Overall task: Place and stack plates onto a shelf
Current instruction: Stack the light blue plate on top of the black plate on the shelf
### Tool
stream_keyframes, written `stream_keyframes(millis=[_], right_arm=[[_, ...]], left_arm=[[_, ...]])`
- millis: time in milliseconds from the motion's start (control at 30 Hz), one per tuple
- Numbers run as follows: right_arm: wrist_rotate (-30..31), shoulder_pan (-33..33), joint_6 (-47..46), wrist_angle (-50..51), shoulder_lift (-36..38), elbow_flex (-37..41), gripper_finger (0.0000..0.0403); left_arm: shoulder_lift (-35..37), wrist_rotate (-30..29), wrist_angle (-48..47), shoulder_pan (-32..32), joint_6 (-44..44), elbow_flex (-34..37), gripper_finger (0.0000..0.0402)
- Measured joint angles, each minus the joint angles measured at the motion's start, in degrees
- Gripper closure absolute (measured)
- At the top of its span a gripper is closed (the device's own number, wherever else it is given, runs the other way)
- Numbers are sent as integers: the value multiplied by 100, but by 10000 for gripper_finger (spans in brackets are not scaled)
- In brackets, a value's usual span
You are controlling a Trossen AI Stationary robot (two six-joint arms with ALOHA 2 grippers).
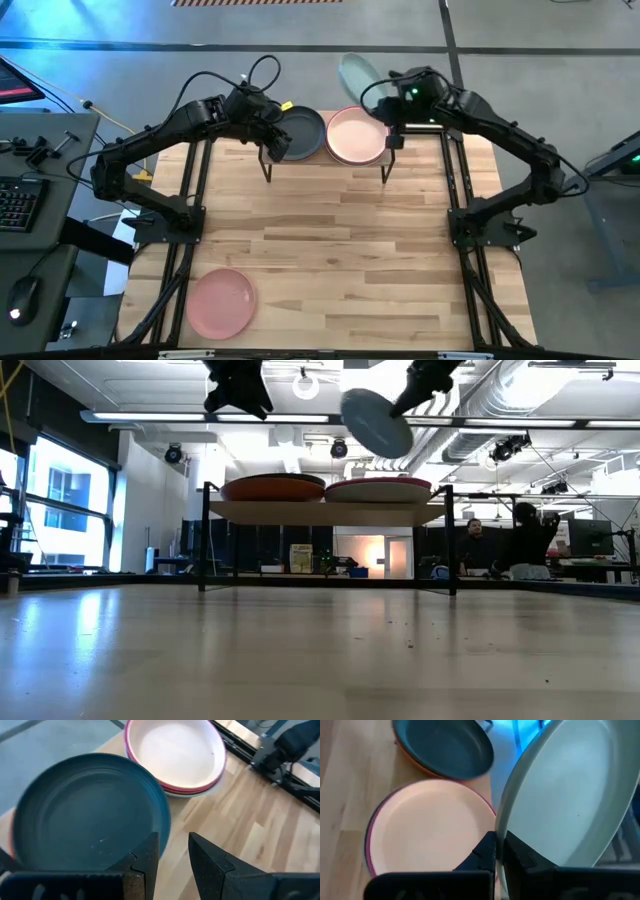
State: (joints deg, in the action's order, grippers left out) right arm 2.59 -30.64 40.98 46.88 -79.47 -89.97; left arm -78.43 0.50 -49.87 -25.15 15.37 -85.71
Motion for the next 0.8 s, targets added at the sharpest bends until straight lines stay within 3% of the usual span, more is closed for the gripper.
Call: stream_keyframes(millis=[200, 800], right_arm=[[-312, 163, 696, -230, -338, 0, 403], [-152, 571, 2784, -796, -1129, 0, 403]], left_arm=[[0, 101, 0, 0, -406, 0, 304], [19, 39, -14, 1, -2023, 0, 304]])
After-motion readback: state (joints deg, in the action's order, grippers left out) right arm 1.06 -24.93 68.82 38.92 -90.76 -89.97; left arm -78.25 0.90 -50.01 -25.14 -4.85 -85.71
